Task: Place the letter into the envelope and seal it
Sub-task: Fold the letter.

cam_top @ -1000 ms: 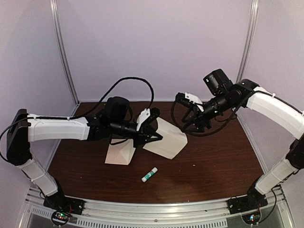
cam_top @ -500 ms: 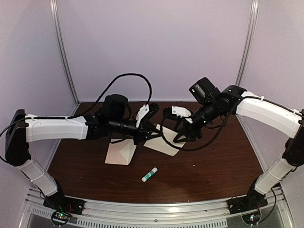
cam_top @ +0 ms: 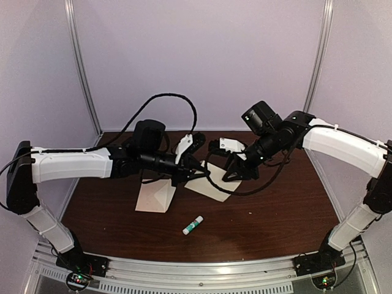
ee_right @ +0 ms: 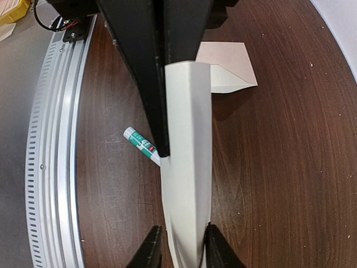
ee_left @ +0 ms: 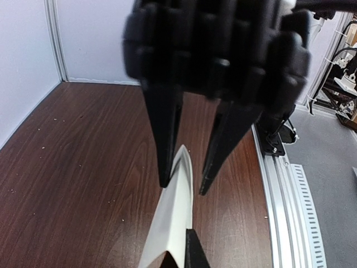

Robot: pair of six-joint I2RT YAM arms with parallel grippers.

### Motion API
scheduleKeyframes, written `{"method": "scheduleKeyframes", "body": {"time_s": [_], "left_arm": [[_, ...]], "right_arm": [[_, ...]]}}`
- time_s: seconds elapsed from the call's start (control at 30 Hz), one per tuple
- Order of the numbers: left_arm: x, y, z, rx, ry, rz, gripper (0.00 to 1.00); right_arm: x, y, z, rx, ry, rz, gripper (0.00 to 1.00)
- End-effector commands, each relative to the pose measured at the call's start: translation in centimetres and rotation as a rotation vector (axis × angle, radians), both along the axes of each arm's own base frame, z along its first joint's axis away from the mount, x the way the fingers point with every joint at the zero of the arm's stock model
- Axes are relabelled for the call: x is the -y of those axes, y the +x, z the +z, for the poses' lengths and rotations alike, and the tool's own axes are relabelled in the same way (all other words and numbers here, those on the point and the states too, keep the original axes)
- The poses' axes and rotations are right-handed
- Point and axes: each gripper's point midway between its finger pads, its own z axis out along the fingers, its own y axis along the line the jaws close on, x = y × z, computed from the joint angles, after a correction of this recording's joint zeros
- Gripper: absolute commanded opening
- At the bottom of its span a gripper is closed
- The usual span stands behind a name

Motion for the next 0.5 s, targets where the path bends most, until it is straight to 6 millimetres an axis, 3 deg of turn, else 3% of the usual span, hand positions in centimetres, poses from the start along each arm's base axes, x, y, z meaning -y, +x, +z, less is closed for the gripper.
{"method": "scheduleKeyframes", "body": {"time_s": [0.0,0.3,0.47], "left_arm": [[0.1,-0.1,2.3,0.063,-0.038,-0.014,0.0],[-0.2,0.1,1.5,0.081,-0.008,0.003,0.0],[-0.9,0.1,1.2,0.106,0.011,0.019,0.07]], "right_arm": [[-0.5,0.2,-0.3,-0.01,-0.008,-0.01,0.19],[-0.9,0.4,-0.4,-0.039,-0.003,-0.028,0.0],[-1.0,0.5,-0.5,-0.042,-0.003,-0.034,0.0]]}}
